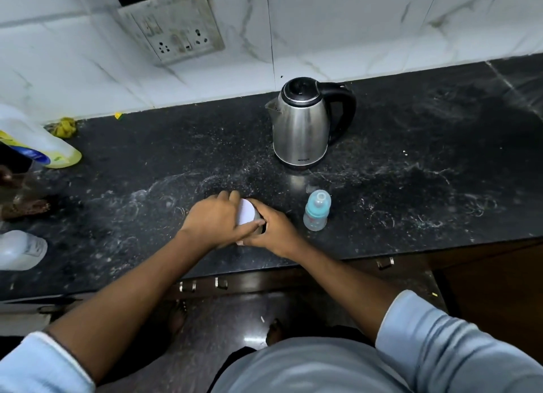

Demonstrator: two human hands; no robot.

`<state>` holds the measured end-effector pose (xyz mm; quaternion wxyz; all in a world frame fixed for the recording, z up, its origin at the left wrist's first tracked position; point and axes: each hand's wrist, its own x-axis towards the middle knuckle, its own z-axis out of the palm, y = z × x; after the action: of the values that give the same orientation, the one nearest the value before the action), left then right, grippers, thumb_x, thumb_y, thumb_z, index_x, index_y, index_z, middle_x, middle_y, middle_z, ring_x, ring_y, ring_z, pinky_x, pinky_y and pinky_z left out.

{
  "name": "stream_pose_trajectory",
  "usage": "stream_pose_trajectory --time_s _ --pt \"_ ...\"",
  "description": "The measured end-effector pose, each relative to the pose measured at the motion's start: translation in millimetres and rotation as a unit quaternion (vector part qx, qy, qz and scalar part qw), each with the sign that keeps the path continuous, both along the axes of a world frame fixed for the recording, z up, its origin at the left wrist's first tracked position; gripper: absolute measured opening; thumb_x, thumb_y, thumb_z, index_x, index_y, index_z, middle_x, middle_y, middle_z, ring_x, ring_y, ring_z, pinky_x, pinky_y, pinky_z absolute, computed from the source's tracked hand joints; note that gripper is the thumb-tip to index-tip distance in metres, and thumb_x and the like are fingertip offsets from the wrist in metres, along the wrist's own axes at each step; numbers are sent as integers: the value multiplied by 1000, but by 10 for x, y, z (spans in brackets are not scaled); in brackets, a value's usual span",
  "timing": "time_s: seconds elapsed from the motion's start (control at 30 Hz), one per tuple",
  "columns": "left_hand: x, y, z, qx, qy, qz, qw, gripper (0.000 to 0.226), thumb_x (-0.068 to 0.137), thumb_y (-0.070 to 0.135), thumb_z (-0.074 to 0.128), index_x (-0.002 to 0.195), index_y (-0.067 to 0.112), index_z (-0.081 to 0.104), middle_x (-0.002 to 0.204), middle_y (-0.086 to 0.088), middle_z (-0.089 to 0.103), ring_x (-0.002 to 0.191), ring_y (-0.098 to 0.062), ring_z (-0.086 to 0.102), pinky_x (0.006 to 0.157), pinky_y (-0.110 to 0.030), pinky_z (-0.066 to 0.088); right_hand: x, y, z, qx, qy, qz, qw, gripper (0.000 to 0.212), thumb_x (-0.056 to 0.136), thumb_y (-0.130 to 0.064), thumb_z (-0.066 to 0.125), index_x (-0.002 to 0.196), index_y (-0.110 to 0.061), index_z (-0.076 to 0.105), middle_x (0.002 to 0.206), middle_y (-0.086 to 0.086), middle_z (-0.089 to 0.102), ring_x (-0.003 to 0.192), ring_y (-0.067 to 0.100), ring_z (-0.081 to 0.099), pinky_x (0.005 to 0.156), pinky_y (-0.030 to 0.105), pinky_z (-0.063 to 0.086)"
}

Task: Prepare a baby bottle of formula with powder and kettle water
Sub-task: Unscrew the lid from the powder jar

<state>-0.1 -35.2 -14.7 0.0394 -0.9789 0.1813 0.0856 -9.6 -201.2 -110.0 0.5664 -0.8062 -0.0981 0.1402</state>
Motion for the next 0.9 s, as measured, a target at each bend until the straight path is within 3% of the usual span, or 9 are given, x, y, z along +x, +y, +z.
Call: stream_pose_trajectory --time_s 0.13,0.2,0.27,0.33,0.43,0.53,0.63,0.73,0.9 --pt "29 -181 185 24 97 195 976 112 86 92 16 117 -1 69 118 -27 72 113 -45 69 91 -46 55 10 -18 -26 -7 2 5 1000 90 65 -37 97 144 -23 54 134 -9 67 124 5 61 106 32 51" --pt "88 -113 269 5 132 238 962 102 90 88 31 126 0 67 128 -28 68 120 -46 64 97 -48 52 17 -32 -29 -9 -2 10 1000 90 66 -35 97 145 -24 53 136 -11 66 124 3 60 106 27 49" --pt "130 -52 281 -38 170 190 966 83 88 72 65 146 14 51 147 -21 57 134 -43 55 105 -51 50 18 -24 -28 -9 -3 5 1000 94 66 -34 97 147 -25 51 139 -10 64 126 3 59 106 22 47" --pt "137 -53 246 -61 212 85 972 98 76 47 87 157 35 34 163 -9 35 149 -38 36 117 -56 41 25 -9 -57 -14 0 2 1000 90 67 -31 97 144 -24 53 137 -7 65 124 7 60 103 26 49" --pt "93 -130 201 -40 192 35 980 84 76 33 88 149 28 46 145 -9 47 133 -34 49 112 -44 43 22 -9 -69 -9 5 3 1000 88 67 -29 96 144 -25 53 137 -7 65 125 7 60 104 29 50" --pt "57 -187 209 -69 158 136 976 68 84 51 79 137 19 50 133 -14 58 118 -39 61 95 -43 49 16 -17 -41 -4 9 11 1000 98 65 -36 97 150 -30 47 143 -13 61 129 0 56 106 21 46" --pt "71 -172 262 -40 180 207 961 91 79 73 74 145 19 42 142 -17 56 127 -43 59 94 -47 51 22 -26 -42 -1 21 14 1000 95 68 -28 97 149 -28 48 139 -12 64 126 1 59 104 22 49" --pt "85 -162 251 -26 184 114 976 95 73 54 88 147 22 39 147 -13 38 137 -44 45 110 -51 47 25 -29 -40 -12 3 18 1000 101 69 -27 96 155 -24 43 151 -6 56 135 7 53 112 28 44" --pt "73 -56 337 -150 153 152 965 75 76 40 89 135 20 48 124 -6 48 114 -33 56 96 -47 52 13 -23 -51 -8 14 21 1000 99 67 -32 97 152 -28 46 144 -12 61 129 0 56 104 16 44"
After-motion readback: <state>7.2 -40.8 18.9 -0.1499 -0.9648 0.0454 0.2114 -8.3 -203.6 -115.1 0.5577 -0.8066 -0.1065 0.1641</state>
